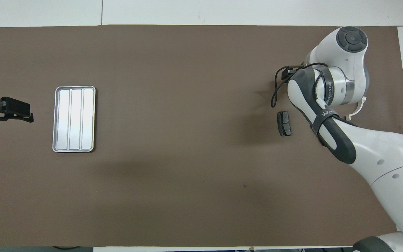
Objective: Pick bearing gear from pile to tray
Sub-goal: 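Close the right gripper on the small black round part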
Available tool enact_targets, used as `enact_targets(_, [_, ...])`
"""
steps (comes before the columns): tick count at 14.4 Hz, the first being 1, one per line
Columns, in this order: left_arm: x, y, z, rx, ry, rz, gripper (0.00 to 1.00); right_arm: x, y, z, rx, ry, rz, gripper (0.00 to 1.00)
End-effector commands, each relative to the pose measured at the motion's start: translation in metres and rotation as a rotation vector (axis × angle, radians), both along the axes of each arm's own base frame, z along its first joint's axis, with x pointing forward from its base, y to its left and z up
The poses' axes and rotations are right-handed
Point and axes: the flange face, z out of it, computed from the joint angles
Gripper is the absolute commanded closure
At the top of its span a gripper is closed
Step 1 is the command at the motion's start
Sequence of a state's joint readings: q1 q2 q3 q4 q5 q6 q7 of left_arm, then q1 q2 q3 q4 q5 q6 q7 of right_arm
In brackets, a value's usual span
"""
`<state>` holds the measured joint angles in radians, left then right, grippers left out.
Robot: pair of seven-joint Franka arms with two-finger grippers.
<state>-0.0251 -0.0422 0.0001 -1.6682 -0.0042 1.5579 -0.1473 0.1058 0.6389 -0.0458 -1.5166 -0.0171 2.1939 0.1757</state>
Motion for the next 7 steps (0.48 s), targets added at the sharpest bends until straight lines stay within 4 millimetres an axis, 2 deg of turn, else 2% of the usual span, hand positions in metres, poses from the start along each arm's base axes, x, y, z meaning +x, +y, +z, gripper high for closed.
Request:
enact_targets(1, [-0.0084,-0.0014,0.0013,-0.013,-0.013,-0.008,0.0,0.0042,-0.0021,-0.0059,-0.001,-0.024,-0.026,0.12])
enact_targets(7, [-0.0084,-0.0014,0.0013,-0.013,-0.013,-0.008,0.0,0.0038,0.0033,-0.0118,-0.001,-0.025,-0.047,0.12])
